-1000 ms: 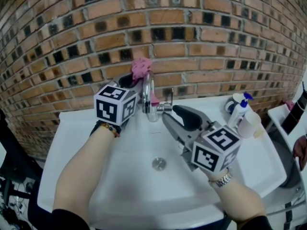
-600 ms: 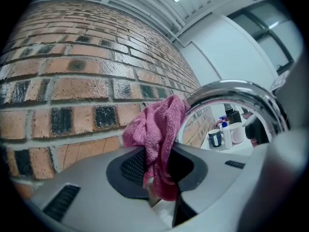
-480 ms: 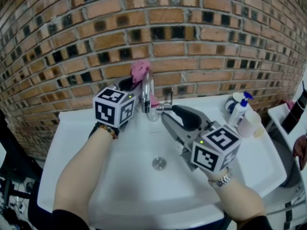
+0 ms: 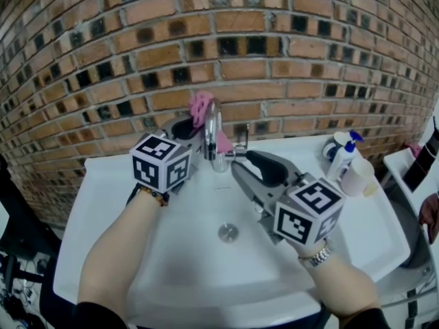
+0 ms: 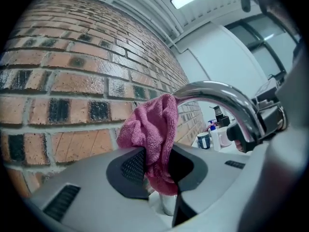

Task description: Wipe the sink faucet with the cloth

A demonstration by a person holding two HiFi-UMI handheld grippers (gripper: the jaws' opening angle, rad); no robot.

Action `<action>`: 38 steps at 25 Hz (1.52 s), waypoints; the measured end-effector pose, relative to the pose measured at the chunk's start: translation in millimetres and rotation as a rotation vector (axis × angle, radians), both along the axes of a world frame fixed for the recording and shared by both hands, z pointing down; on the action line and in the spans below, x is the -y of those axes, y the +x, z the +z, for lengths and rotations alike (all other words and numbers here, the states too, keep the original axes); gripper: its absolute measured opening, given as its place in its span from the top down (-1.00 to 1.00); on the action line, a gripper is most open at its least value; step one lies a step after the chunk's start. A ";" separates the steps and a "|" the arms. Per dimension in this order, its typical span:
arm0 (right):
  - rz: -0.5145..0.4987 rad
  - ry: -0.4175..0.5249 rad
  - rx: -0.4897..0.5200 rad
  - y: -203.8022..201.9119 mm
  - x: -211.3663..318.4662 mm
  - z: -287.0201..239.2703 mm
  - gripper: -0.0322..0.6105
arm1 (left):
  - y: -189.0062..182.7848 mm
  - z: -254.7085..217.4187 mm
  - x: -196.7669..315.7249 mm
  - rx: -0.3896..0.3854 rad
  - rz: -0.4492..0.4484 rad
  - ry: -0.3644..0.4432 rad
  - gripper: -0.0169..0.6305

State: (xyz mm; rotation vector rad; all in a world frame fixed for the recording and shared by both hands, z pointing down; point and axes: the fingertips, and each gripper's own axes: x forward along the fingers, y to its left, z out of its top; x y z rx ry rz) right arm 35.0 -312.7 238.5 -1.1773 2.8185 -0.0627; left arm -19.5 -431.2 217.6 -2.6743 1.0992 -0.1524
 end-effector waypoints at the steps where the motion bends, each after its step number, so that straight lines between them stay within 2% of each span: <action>1: 0.000 0.000 -0.001 -0.2 -0.1 0.2 0.35 | 0.7 1.3 -1.8 0.000 0.009 0.002 0.69; 9: -0.003 -0.007 0.001 -1.0 0.4 1.2 0.35 | 6.8 11.5 -12.0 0.061 0.042 0.021 0.69; 16: 0.000 -0.012 0.006 0.7 0.3 3.0 0.35 | 6.3 54.6 -12.0 0.221 0.023 -0.017 0.68; 20: -0.001 -0.013 0.007 0.6 0.6 3.1 0.35 | 3.2 67.4 -8.3 0.227 0.006 -0.050 0.68; 38: 0.000 -0.011 0.001 0.0 -0.6 4.7 0.35 | -1.4 92.8 -15.0 0.242 -0.023 -0.091 0.68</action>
